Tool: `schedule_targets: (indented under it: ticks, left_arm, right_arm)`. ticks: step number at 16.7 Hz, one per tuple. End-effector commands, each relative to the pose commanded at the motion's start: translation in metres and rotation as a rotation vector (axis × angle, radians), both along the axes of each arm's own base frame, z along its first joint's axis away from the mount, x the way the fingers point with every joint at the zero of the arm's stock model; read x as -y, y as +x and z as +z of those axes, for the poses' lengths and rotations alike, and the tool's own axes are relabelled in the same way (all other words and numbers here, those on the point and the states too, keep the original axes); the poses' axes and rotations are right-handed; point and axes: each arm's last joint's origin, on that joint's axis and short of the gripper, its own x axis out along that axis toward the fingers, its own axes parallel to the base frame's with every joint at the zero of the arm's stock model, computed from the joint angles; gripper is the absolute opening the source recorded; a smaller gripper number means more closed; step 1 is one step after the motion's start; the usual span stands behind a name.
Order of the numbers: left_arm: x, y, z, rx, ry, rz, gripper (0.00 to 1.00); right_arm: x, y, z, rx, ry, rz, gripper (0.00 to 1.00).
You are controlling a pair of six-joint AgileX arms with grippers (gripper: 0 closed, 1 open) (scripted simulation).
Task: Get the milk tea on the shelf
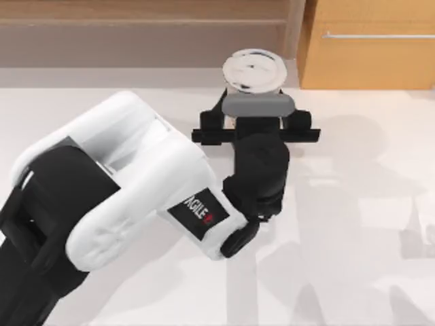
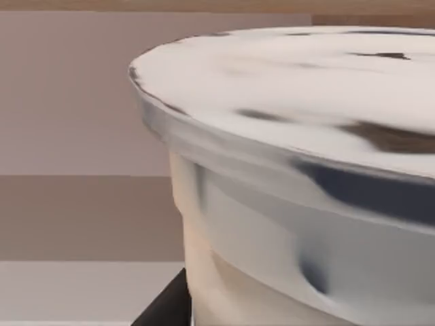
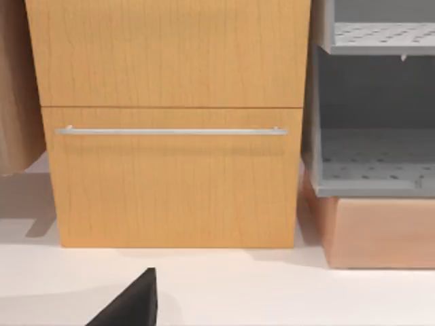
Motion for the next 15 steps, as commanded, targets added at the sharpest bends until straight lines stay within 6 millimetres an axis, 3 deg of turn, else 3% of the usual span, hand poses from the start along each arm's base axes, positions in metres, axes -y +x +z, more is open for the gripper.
schedule_targets:
  ticks: [13, 15]
  left_arm:
    - [0.001, -0.001, 0.010, 0.001, 0.002, -0.003, 0.00]
    - [0.005, 0.002, 0.026, 0.034, -0.036, -0.013, 0.00]
  right_arm:
    - [0.000, 0.000, 0.000, 0.000, 0.000, 0.000, 1.00]
    - [0.000, 0.000, 0.000, 0.000, 0.000, 0.000, 1.00]
